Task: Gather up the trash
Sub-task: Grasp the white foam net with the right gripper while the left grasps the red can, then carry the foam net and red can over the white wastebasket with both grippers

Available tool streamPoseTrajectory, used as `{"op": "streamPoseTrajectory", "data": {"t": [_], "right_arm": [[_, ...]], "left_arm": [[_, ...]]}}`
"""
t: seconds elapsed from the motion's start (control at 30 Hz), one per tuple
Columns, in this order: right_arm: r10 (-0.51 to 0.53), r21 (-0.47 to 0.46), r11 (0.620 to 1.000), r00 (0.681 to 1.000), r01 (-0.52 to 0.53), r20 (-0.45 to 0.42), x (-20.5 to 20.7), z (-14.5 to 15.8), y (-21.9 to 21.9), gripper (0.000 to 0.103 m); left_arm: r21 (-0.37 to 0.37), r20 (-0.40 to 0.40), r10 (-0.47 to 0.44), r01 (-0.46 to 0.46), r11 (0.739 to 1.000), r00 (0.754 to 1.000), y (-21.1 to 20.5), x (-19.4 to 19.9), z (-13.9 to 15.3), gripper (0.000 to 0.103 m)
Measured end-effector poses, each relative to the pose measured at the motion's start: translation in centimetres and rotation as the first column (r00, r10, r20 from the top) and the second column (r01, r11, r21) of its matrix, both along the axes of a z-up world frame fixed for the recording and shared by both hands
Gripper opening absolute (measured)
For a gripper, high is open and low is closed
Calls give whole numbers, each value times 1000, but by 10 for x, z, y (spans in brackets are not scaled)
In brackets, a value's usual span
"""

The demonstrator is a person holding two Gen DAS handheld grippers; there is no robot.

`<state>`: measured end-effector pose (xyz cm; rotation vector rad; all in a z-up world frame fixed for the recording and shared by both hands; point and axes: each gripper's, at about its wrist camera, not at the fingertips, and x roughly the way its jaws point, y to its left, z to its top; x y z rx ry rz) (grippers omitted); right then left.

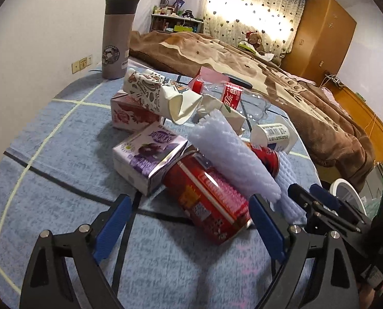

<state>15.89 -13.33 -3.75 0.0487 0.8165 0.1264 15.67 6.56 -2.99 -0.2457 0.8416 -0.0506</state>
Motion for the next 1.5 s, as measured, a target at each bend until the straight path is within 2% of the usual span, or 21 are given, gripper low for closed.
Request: {"op": "streamPoseTrajectory", "data": {"t": [0.13, 0.27, 0.37, 0.63, 0.7, 0.87, 0.97, 1.5], "right_arm": [[14, -10, 1000, 1000, -14, -23, 7, -3, 5, 43], [22, -17, 1000, 999, -23, -27, 6, -4, 5, 33], [19, -17, 1000, 999, -20, -25, 5, -3, 3, 29], [20, -5, 1000, 999, -20, -31, 17, -6, 2, 27], [19, 3, 1000, 999, -19, -33, 17, -6, 1, 27], [14, 14, 1000, 1000, -14, -28, 18, -7, 0, 26], [14, 17, 1000, 1000, -13, -24, 17, -7, 1, 24], [13, 47, 999, 1000, -13, 1, 3, -2, -4, 18]], "left_arm": [[-39, -33, 8, -9, 999, 999, 1, 13, -6, 87], [-27, -48, 8, -9, 1000, 999, -3, 21, -9, 87], [-20, -58, 12, -13, 1000, 998, -5, 27, -11, 87], [-11, -89, 1, -2, 1000, 996, -13, 37, -19, 82], [-19, -109, -2, 0, 1000, 994, -13, 39, -24, 73], [-4, -108, -9, 8, 1000, 994, -12, 37, -25, 69], [-10, -100, -9, 8, 1000, 995, -9, 35, -23, 62], [17, -52, -32, 33, 999, 998, -3, 5, -15, 60]]}}
